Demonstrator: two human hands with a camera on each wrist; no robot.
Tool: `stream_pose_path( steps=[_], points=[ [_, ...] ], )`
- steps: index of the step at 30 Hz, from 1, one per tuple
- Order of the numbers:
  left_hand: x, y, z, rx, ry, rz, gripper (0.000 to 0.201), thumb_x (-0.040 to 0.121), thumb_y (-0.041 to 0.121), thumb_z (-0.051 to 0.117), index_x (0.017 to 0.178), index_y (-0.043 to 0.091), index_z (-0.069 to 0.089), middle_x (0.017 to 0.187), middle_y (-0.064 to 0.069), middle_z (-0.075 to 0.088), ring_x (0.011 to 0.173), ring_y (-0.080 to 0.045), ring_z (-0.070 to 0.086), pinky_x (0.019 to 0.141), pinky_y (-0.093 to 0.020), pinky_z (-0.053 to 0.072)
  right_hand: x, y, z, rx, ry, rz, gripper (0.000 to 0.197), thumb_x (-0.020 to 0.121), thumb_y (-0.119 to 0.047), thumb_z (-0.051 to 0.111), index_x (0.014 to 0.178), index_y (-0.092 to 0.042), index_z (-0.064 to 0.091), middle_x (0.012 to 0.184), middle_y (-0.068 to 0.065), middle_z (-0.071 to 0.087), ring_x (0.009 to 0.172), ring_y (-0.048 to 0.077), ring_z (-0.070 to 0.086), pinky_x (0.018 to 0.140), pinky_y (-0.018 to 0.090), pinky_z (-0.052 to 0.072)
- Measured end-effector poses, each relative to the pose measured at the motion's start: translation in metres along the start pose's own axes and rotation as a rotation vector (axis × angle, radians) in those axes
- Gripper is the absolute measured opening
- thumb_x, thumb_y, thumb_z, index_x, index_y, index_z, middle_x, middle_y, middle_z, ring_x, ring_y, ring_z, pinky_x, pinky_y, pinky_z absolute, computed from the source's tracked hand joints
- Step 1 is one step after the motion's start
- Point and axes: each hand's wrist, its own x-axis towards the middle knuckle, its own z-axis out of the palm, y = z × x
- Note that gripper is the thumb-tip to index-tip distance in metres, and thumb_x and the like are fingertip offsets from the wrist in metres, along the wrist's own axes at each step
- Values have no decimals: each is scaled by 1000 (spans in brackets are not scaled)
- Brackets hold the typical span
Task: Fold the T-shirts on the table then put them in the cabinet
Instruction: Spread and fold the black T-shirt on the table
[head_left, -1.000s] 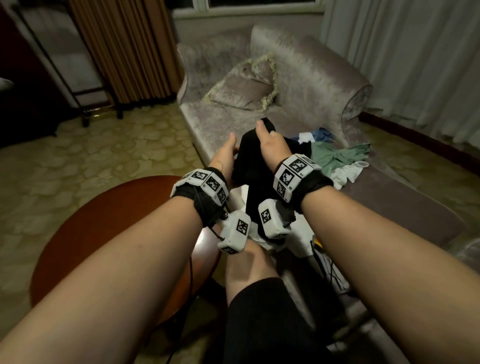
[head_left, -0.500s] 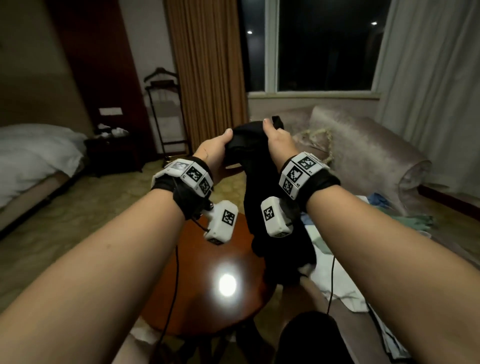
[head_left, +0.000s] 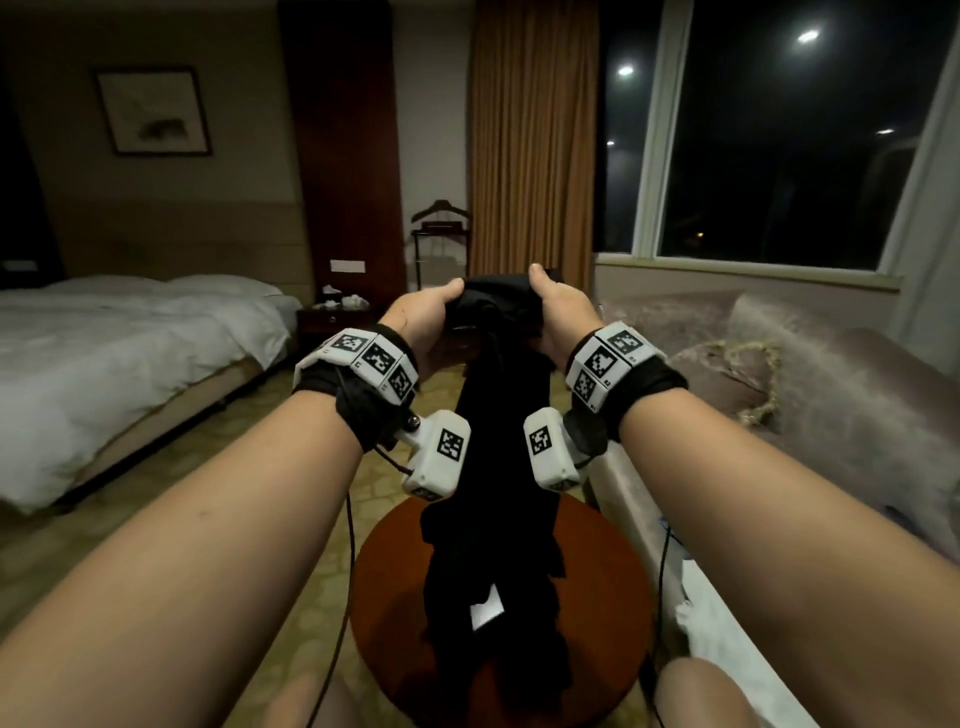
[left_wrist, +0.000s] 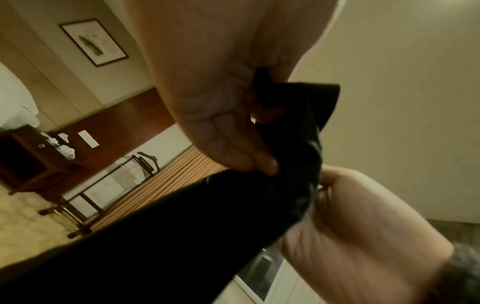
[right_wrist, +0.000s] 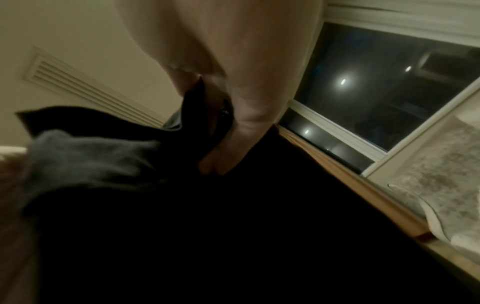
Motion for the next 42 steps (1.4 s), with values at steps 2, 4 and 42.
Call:
stream_pose_path(
  steps=[2, 4, 42],
  points=[
    [6, -3, -13, -5, -6, -12, 39, 100, 34, 42, 125, 8, 57, 116, -10, 67, 98, -24, 66, 73, -34, 51, 5, 14, 7, 39, -49, 55, 54, 94, -48, 49, 127, -5, 53, 115, 14, 65, 100, 28, 64, 93, 42, 51],
    [14, -9, -24, -14, -20, -26, 39, 101, 33, 38, 126, 10, 57, 117, -9, 67, 104, -24, 64, 85, -38, 50, 8, 34, 14, 29, -118, 125, 56, 91, -57, 48, 119, -9, 58, 105, 9, 65, 82, 22, 62, 71, 32, 52],
    [107, -116, -5, 718, 82, -252, 23, 94, 22, 53, 100, 2, 62, 100, -18, 66, 92, -32, 65, 84, -42, 54, 48, 135, -48, -27, -61, 297, 34, 100, -40, 40, 97, -10, 56, 81, 7, 58, 67, 21, 59, 67, 29, 48]
  ],
)
